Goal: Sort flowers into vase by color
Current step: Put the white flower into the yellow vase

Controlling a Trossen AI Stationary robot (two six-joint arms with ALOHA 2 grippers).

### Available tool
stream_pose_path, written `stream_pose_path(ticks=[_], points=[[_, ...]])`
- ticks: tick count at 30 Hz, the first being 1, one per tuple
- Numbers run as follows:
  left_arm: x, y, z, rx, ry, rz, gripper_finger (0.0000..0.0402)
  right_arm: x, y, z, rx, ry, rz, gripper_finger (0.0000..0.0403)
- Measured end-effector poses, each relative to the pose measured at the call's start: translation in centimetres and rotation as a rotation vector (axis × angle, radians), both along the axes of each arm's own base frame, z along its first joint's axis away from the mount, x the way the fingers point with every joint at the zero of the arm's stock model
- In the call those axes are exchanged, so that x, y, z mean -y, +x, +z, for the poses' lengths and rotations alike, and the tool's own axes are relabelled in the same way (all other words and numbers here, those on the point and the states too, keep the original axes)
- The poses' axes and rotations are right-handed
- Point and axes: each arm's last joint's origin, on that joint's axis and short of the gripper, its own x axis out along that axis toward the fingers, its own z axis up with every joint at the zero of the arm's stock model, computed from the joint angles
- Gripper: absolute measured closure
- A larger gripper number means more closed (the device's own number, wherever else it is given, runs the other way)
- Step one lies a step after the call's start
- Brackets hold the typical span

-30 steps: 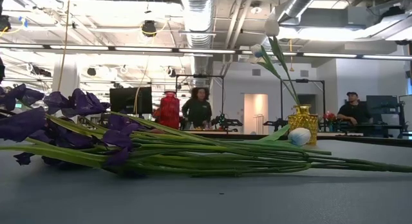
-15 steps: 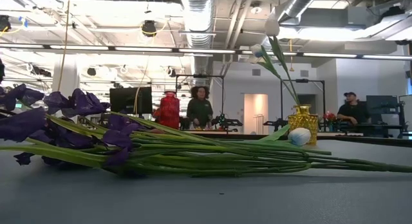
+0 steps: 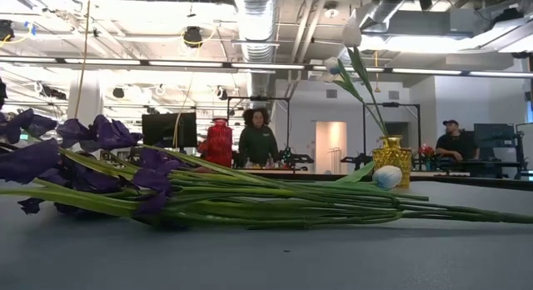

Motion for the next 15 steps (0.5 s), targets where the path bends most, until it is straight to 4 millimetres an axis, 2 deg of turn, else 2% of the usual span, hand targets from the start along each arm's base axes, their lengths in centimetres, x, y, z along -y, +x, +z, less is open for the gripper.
stream_pose_path(ticks=[4,9,15], points=[[0.1,-0.5,-1.3,0.038,-0.017,0.015,0.0193,0.9,-0.4,-2.1,-0.146,0.138,-0.075,0.0376],[0.4,-2.7,-4.0,0.178,-0.023,0.036,0.0193,1.6,-0.6,-5.2,-0.144,0.180,-0.127,0.0376],[0.4,-5.6,-6.8,0.425,-0.066,0.097,0.0193,1.8,-0.8,-9.4,-0.108,0.215,-0.153,0.0376]])
